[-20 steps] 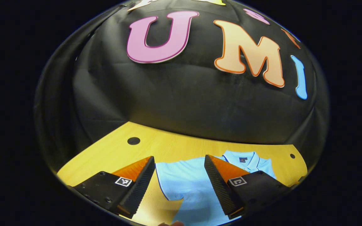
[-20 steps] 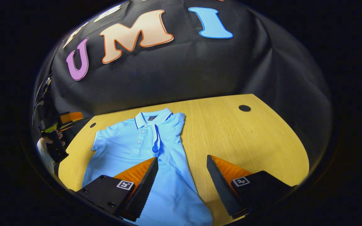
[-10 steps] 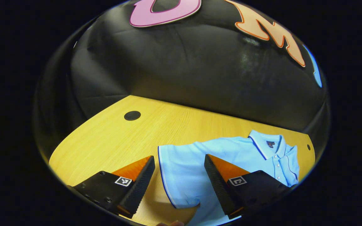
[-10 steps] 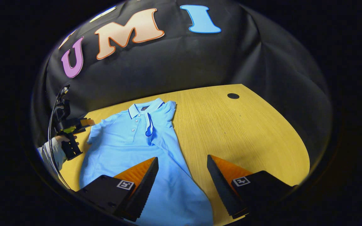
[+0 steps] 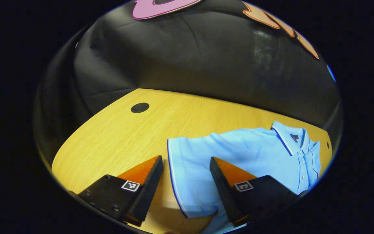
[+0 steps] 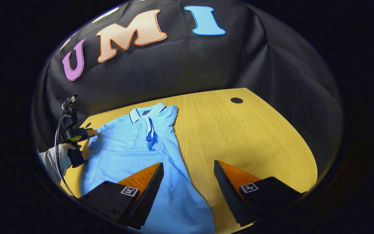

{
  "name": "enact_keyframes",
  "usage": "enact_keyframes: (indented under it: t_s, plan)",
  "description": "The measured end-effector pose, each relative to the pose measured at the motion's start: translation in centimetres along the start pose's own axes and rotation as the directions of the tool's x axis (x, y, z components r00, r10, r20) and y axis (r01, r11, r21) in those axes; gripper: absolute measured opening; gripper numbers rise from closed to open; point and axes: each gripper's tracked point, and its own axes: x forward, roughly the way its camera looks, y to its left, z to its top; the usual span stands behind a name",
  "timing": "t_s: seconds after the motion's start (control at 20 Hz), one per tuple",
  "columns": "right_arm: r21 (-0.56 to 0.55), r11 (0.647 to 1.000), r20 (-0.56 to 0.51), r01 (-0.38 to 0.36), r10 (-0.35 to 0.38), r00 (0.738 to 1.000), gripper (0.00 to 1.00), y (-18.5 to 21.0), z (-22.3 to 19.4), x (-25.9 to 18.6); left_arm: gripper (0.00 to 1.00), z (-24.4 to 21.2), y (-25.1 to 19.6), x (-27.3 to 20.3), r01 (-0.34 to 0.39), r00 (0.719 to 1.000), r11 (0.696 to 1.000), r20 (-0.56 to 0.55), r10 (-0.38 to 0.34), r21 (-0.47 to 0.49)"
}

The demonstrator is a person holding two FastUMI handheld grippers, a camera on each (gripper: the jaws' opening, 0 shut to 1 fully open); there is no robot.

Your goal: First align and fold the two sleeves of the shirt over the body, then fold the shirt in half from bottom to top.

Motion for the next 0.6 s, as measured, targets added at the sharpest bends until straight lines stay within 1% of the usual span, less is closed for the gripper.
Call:
enact_keyframes:
  t_s: [0.15,0.2,0.25,0.3,0.4,0.45,0.5,0.6]
  plan:
    - [0.015,1.0,0.006,0.002,-0.002,1.0,0.98,-0.4,0.2,-0.1,0.45,0.1,-1.6,-0.1,0.06,0.998,0.998,-0.001,-0.06,0.012]
    - [0.018,1.0,0.007,0.003,-0.003,1.0,0.92,-0.5,0.3,-0.2,0.31,0.0,-2.2,-0.1,0.074,0.997,0.997,0.0,-0.074,0.009]
    - [0.019,1.0,0.01,0.003,-0.003,1.0,0.98,-0.7,0.3,-0.3,0.16,0.1,-2.3,0.0,0.073,0.997,0.997,0.003,-0.073,0.004]
    - [0.019,1.0,0.014,0.004,-0.004,1.0,0.98,-0.8,0.4,-0.4,0.01,0.2,-2.3,-0.1,0.071,0.997,0.997,0.006,-0.071,0.003]
    - [0.016,1.0,0.028,0.008,-0.009,1.0,0.98,-1.5,0.9,-1.0,0.0,0.4,-2.8,-0.5,0.088,0.996,0.996,-0.002,-0.088,-0.003]
    - [0.014,1.0,0.036,0.014,-0.014,0.999,0.92,-2.0,1.2,-1.2,0.0,0.6,-3.3,-1.0,0.101,0.995,0.995,-0.007,-0.101,-0.009]
    - [0.012,1.0,0.04,0.022,-0.022,0.999,0.98,-2.6,1.2,-1.4,0.0,0.7,-4.1,-1.4,0.106,0.994,0.994,-0.005,-0.106,-0.018]
    - [0.022,0.999,0.038,0.029,-0.03,0.999,0.98,-3.5,1.2,-1.8,0.0,1.5,-5.2,-2.1,0.109,0.994,0.994,0.012,-0.109,-0.021]
